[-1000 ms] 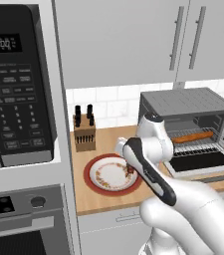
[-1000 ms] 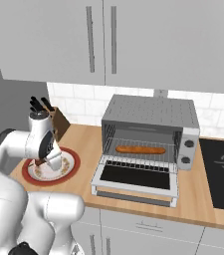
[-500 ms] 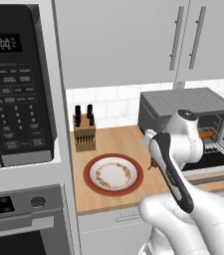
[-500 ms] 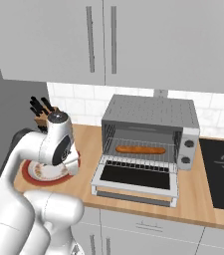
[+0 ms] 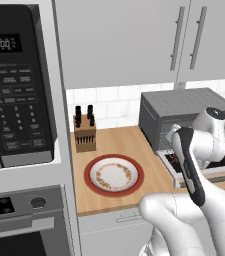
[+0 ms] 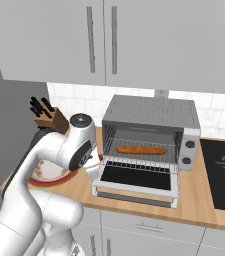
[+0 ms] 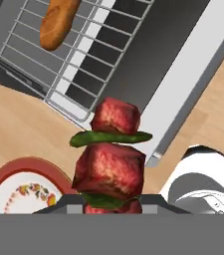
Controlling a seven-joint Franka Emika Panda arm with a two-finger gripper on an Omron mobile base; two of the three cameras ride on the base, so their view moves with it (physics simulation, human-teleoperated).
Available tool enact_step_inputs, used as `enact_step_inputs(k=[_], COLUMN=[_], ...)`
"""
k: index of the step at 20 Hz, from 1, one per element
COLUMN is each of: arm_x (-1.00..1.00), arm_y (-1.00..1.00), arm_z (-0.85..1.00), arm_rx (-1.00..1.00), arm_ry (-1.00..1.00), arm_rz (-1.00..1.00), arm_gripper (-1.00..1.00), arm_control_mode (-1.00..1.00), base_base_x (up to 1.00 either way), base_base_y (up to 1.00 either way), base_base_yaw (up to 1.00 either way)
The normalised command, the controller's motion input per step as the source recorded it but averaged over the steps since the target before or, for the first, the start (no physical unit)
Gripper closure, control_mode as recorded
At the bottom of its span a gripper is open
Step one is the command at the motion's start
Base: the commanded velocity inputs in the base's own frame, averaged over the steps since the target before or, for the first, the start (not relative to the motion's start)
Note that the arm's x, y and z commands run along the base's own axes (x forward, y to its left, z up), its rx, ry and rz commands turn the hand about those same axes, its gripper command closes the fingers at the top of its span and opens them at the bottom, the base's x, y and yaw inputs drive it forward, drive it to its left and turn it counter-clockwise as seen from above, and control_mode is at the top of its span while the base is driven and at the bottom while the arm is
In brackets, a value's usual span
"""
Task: Pick up the kebab skewer and baguette bread, and place them inside the toaster oven. Close the toaster oven door and start by setting the timer.
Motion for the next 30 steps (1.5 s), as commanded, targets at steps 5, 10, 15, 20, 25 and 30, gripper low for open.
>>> enact_step_inputs(k=[5,10,15,20,25,30], arm_x=[0.00,0.12,0.36,0.39,0.39,0.24], arm_y=[-0.71,-0.60,-0.41,-0.29,-0.21,-0.24], arm_z=[0.05,0.11,0.02,0.00,0.00,-0.04], arm_rx=[0.00,0.00,0.00,0.00,0.00,0.00], arm_ry=[0.00,0.00,0.00,0.00,0.00,0.00], arm_rz=[-0.10,-0.05,0.00,0.00,0.00,-0.01], arm_gripper=[1.00,1.00,1.00,1.00,1.00,1.00], arm_control_mode=[-1.00,-1.00,-1.00,-1.00,-1.00,-1.00], base_base_x=[0.00,0.00,0.00,0.00,0.00,0.00], base_base_y=[0.00,0.00,0.00,0.00,0.00,0.00], base_base_yaw=[0.00,0.00,0.00,0.00,0.00,0.00])
